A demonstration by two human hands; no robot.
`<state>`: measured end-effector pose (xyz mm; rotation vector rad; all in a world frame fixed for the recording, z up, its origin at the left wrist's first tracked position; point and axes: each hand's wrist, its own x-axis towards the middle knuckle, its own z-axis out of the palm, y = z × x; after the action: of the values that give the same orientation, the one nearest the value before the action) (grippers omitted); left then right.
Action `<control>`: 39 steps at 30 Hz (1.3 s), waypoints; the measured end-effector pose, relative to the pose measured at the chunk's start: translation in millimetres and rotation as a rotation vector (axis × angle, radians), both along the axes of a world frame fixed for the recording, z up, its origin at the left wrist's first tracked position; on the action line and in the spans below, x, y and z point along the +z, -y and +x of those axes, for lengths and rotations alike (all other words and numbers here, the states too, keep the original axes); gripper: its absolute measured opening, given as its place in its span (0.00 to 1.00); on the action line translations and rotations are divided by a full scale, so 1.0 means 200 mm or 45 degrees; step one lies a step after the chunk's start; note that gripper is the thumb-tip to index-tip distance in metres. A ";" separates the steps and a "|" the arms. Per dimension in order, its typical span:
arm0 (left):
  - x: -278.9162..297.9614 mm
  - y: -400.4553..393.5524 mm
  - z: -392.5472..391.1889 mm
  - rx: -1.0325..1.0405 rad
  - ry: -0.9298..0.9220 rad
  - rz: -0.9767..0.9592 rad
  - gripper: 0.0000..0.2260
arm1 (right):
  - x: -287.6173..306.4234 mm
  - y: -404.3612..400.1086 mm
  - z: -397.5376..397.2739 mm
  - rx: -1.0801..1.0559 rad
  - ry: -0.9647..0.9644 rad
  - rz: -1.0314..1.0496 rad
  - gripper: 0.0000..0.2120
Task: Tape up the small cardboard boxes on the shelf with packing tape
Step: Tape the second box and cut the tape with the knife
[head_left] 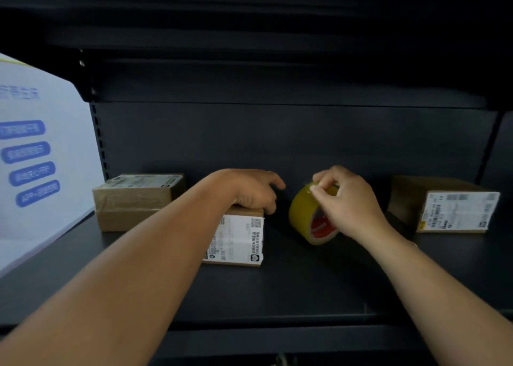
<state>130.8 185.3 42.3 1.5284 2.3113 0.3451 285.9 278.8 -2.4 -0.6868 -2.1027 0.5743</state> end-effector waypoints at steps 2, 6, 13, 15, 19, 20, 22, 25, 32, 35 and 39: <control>0.01 -0.01 0.02 0.015 -0.084 -0.144 0.35 | -0.01 0.01 -0.01 0.002 -0.014 0.012 0.07; 0.02 -0.01 0.03 0.031 -0.053 -0.168 0.35 | -0.03 0.01 -0.02 -0.003 -0.036 0.027 0.06; -0.03 0.04 -0.03 0.144 0.278 0.495 0.25 | -0.02 0.02 -0.02 -0.001 -0.013 0.072 0.03; -0.04 0.06 -0.02 0.162 0.321 0.641 0.24 | -0.02 0.01 -0.02 0.022 0.015 0.116 0.03; -0.04 0.08 -0.01 0.163 0.333 0.753 0.21 | -0.02 -0.01 0.01 0.051 0.059 0.218 0.08; -0.04 0.08 0.00 0.159 0.335 0.750 0.20 | -0.01 -0.02 0.02 0.052 0.082 0.220 0.08; -0.05 0.08 0.00 0.157 0.334 0.738 0.19 | -0.01 -0.04 0.06 0.041 0.133 0.214 0.08; -0.05 0.08 0.01 0.156 0.310 0.721 0.18 | 0.00 -0.06 0.12 0.059 0.175 0.180 0.06; -0.05 0.06 0.00 0.163 0.274 0.781 0.20 | 0.05 -0.10 0.24 0.136 0.450 0.017 0.21; -0.03 0.07 0.01 0.159 0.242 0.875 0.20 | 0.07 -0.10 0.28 0.206 0.470 -0.025 0.26; 0.01 0.12 0.01 0.178 0.202 0.997 0.23 | 0.08 -0.07 0.28 0.225 0.520 0.030 0.37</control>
<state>133.4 161.6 43.6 1.5511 2.2675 1.4857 342.9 292.4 14.3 -0.6494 -2.5662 0.5374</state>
